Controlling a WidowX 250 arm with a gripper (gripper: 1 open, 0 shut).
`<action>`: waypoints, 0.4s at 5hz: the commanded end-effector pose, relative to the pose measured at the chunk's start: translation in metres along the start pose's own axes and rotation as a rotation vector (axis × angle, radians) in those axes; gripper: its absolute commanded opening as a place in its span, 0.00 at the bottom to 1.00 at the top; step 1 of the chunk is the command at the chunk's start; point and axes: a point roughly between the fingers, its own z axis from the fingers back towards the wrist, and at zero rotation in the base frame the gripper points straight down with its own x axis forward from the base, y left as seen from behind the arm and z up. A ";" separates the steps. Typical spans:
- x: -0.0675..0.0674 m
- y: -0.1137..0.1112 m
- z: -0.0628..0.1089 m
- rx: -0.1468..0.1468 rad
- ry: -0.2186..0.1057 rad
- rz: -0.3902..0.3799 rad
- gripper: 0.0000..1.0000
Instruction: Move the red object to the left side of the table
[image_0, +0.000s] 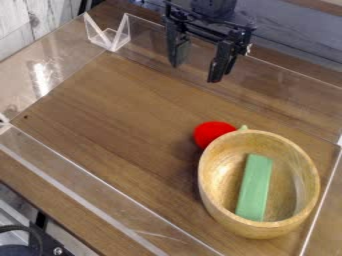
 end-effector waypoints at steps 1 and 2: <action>-0.005 -0.010 -0.019 -0.026 0.003 -0.029 1.00; -0.001 -0.022 -0.049 -0.042 0.018 -0.159 1.00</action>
